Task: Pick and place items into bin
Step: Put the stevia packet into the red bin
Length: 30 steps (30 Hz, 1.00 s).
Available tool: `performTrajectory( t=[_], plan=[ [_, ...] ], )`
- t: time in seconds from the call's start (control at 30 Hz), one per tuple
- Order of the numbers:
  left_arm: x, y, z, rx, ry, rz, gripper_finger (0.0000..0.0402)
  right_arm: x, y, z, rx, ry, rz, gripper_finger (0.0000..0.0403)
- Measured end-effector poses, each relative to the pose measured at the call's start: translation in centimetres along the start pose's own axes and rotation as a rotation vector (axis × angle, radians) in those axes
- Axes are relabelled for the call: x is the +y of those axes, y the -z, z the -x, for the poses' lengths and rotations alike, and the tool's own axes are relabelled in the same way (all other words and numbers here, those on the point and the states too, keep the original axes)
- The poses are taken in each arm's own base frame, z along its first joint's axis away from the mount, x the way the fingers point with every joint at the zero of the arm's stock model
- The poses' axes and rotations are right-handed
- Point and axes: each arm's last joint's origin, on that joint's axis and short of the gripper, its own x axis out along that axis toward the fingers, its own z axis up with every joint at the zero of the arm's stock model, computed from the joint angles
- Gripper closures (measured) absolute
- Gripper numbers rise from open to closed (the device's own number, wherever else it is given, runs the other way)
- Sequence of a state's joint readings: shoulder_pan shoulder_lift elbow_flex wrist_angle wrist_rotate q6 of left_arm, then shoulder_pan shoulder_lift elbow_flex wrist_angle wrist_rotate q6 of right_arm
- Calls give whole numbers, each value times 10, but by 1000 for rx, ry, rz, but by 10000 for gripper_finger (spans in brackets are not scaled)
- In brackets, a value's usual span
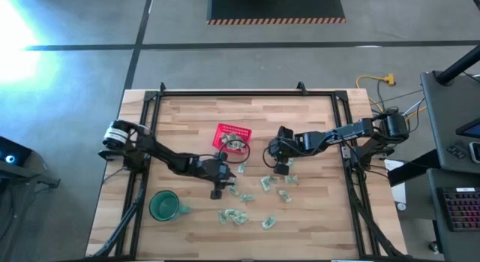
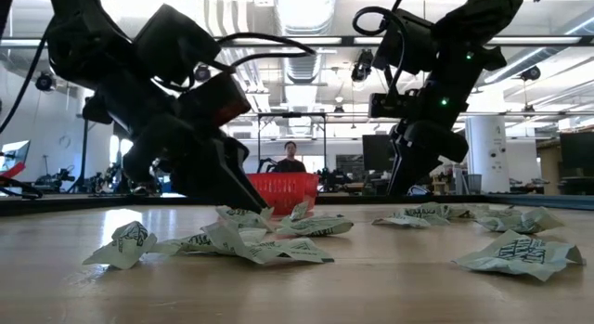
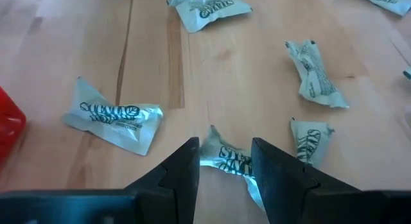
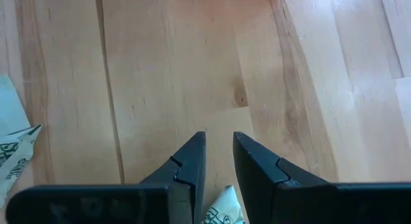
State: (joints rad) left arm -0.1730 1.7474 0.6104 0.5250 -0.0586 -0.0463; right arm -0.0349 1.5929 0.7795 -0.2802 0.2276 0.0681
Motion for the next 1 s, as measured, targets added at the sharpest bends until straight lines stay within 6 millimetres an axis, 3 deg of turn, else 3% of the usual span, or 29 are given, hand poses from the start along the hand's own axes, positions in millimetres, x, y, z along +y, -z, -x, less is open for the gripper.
performTrajectory(
  t=[0.3, 0.67, 0.83, 1.0],
  plan=[
    [0, 1, -4, 7, 0, -4, 285, 0, 0, 0, -1, 0, -1, 341],
    [0, 2, -3, 10, 1, -28, 395, 0, 0, 0, -2, 0, -1, 340],
    [-1, -1, -4, 5, 2, -29, 394, 0, 0, 0, -4, 0, -2, 344],
    [-1, -19, 4, -65, 4, -51, 400, 0, 0, 0, -6, 0, -5, 340]
  ],
)
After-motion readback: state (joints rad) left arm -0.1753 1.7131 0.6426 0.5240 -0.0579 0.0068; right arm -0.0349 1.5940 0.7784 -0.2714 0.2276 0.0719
